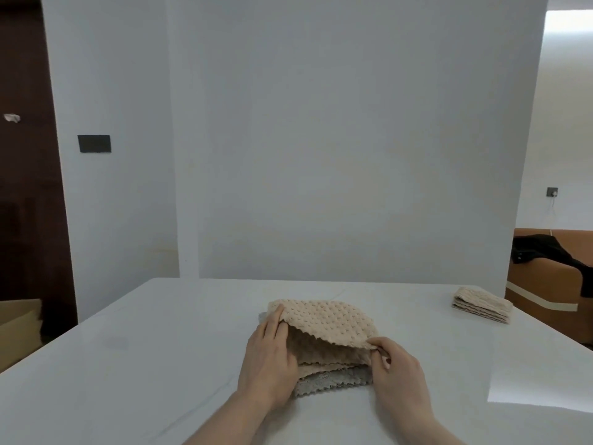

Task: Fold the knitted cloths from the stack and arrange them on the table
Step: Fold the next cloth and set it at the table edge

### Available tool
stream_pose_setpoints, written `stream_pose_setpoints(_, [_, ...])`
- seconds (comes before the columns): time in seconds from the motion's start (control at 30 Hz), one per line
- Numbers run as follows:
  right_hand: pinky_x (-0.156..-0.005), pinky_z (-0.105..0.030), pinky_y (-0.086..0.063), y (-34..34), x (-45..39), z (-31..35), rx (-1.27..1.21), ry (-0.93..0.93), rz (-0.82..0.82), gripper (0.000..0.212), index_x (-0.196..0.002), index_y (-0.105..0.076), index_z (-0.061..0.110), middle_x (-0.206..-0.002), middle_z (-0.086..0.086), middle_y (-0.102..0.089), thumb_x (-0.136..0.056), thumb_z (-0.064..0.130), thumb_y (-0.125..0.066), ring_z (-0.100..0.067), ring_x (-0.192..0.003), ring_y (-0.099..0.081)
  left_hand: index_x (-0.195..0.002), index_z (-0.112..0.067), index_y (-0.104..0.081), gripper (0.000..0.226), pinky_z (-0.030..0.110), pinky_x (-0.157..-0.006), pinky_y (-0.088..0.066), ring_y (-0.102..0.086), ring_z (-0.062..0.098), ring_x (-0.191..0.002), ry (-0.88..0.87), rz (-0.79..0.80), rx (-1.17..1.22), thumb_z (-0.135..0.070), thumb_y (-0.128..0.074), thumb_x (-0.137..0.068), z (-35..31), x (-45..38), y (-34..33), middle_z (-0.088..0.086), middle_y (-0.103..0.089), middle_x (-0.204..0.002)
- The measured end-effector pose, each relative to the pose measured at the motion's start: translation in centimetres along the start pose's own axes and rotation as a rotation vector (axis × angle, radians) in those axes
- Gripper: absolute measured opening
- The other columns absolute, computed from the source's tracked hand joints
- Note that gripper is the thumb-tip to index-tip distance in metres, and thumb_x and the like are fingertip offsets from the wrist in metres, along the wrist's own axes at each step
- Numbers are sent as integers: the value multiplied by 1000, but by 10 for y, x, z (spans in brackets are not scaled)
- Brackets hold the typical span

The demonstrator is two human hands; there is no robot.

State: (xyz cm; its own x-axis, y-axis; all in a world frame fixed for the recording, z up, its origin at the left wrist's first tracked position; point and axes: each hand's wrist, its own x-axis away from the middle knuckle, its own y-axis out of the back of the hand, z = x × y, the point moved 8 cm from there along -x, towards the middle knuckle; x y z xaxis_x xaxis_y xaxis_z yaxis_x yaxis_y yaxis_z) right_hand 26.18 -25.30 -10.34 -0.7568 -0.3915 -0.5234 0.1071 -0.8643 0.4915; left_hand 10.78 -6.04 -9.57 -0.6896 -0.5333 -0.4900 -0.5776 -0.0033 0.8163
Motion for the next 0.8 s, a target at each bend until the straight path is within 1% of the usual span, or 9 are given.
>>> stream_pose_setpoints(0.1, [-82, -28, -51, 21, -22, 21, -39, 41, -70, 26, -97, -70, 34, -95, 20, -71, -95, 12, -57, -5, -93, -66, -153, -16, -32, 60, 33, -127, -10, -5, 15, -154, -46, -42, -13, -21, -38, -94, -13, -18, 39, -7, 0, -170])
stream_pose_setpoints(0.3, [-83, -28, -50, 81, -45, 96, -196, 120, -162, 23, -102, -73, 29, -97, 16, -72, -98, 16, -55, -8, -96, -66, -157, -14, -27, 66, 33, -126, -14, -15, 15, -150, -106, -217, 10, -19, -44, -93, -38, -25, 139, -7, -13, -168])
stream_pose_setpoints(0.37, [-83, -30, -50, 99, -41, 121, -238, 151, -171, 24, -101, -72, 33, -99, 17, -72, -98, 16, -55, -8, -98, -65, -157, -16, -29, 66, 34, -125, -19, -21, 14, -148, -116, -274, 43, -19, -46, -93, -43, -18, 171, -6, -23, -165])
stream_pose_setpoints(0.43, [-84, -32, -51, 115, -32, 141, -264, 188, -189, 24, -100, -71, 34, -99, 17, -71, -98, 17, -55, -9, -99, -64, -152, -17, -39, 61, 36, -122, -26, -31, 15, -143, -138, -339, 61, -19, -48, -92, -47, -7, 201, -6, -38, -157])
stream_pose_setpoints(0.53, [-79, -36, -52, 134, -14, 160, -299, 215, -217, 23, -97, -70, 37, -88, 16, -69, -97, 18, -56, -16, -91, -65, -125, -22, -62, 36, 37, -107, -39, -51, 16, -118, -192, -444, 60, -19, -52, -90, -49, 16, 241, -9, -61, -128])
stream_pose_setpoints(0.6, [-73, -34, -49, 143, -1, 169, -323, 230, -225, 23, -92, -69, 38, -80, 9, -66, -96, 18, -58, -16, -83, -63, -102, -27, -66, 21, 36, -96, -43, -57, 11, -98, -217, -478, 81, -16, -55, -88, -48, 30, 260, -15, -66, -103])
stream_pose_setpoints(0.7, [-69, -25, -46, 151, 23, 177, -365, 227, -189, 17, -91, -70, 34, -75, 8, -66, -96, 19, -62, -5, -75, -61, -83, -31, -58, 22, 33, -75, -46, -55, 8, -75, -213, -438, 148, -9, -56, -84, -43, 54, 275, -17, -61, -77])
stream_pose_setpoints(0.77, [-68, -20, -45, 151, 36, 176, -365, 214, -158, 13, -90, -70, 33, -72, 12, -65, -95, 22, -65, -3, -73, -60, -84, -30, -51, 21, 34, -61, -44, -54, 10, -67, -152, -363, 184, -9, -55, -82, -33, 65, 273, -10, -58, -68])
stream_pose_setpoints(0.8, [-67, -18, -44, 151, 41, 174, -360, 207, -149, 12, -89, -70, 32, -72, 13, -66, -95, 22, -66, -2, -74, -60, -87, -30, -48, 21, 35, -59, -45, -55, 11, -66, -115, -329, 195, -10, -55, -82, -28, 70, 270, -8, -59, -67])
